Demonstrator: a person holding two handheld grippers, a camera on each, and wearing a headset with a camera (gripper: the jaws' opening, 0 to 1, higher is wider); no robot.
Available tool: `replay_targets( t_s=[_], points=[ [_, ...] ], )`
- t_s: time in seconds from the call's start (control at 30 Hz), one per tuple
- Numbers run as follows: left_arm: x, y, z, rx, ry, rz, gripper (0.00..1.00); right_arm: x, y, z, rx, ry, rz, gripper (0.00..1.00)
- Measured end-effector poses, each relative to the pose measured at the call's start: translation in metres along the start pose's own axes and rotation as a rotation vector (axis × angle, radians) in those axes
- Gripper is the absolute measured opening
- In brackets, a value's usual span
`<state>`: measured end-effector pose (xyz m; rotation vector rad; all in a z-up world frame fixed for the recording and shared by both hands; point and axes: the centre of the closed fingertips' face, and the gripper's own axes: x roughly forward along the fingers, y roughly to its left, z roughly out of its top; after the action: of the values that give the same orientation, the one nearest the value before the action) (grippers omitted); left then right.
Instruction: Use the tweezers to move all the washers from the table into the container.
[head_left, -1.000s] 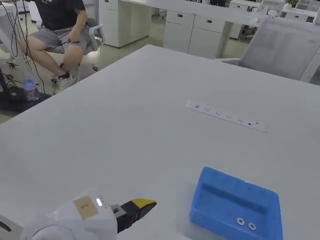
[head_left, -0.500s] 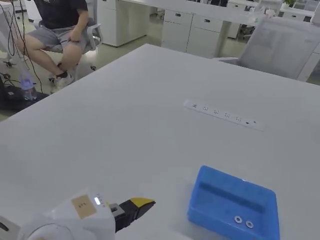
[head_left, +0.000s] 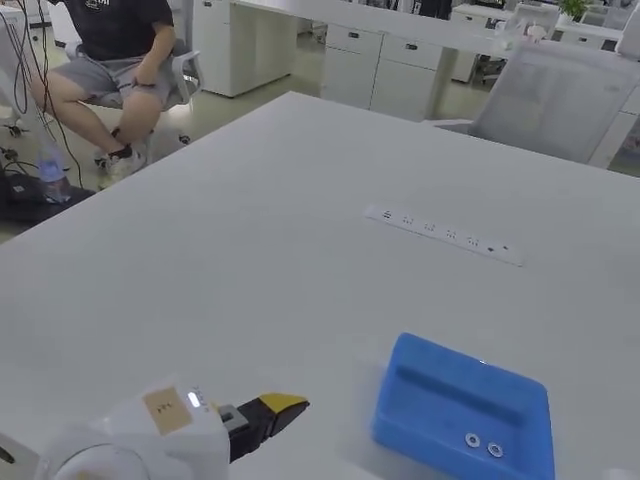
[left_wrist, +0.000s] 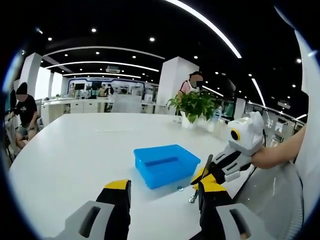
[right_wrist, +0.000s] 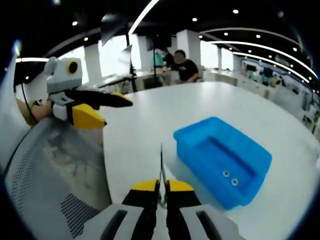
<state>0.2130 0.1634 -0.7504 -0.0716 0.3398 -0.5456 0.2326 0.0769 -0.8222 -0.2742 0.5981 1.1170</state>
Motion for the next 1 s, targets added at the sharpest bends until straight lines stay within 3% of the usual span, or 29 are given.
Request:
replay_targets(
  t_s=[0.13, 0.23, 0.53, 0.67, 1.0],
  points=[
    [0.0, 0.001, 0.0, -0.004, -0.004, 0.007, 0.53, -0.004, -0.005, 0.001, 0.068, -0.023, -0.002, 0.02],
    [0.0, 0.001, -0.001, 0.001, 0.003, 0.007, 0.53, -0.011, -0.006, 0.018, 0.128, -0.086, 0.009, 0.02],
    [0.0, 0.001, 0.0, -0.002, 0.0, 0.005, 0.53, -0.025, -0.019, 0.047, 0.033, -0.081, -0.006, 0.03],
    [0.0, 0.002, 0.0, -0.003, -0.002, 0.006, 0.53, -0.026, -0.032, 0.056, 0.01, -0.074, -0.02, 0.03],
    [0.0, 0.003, 0.0, -0.005, -0.005, 0.008, 0.53, -0.021, -0.061, 0.07, 0.018, -0.07, -0.061, 0.03]
  ],
)
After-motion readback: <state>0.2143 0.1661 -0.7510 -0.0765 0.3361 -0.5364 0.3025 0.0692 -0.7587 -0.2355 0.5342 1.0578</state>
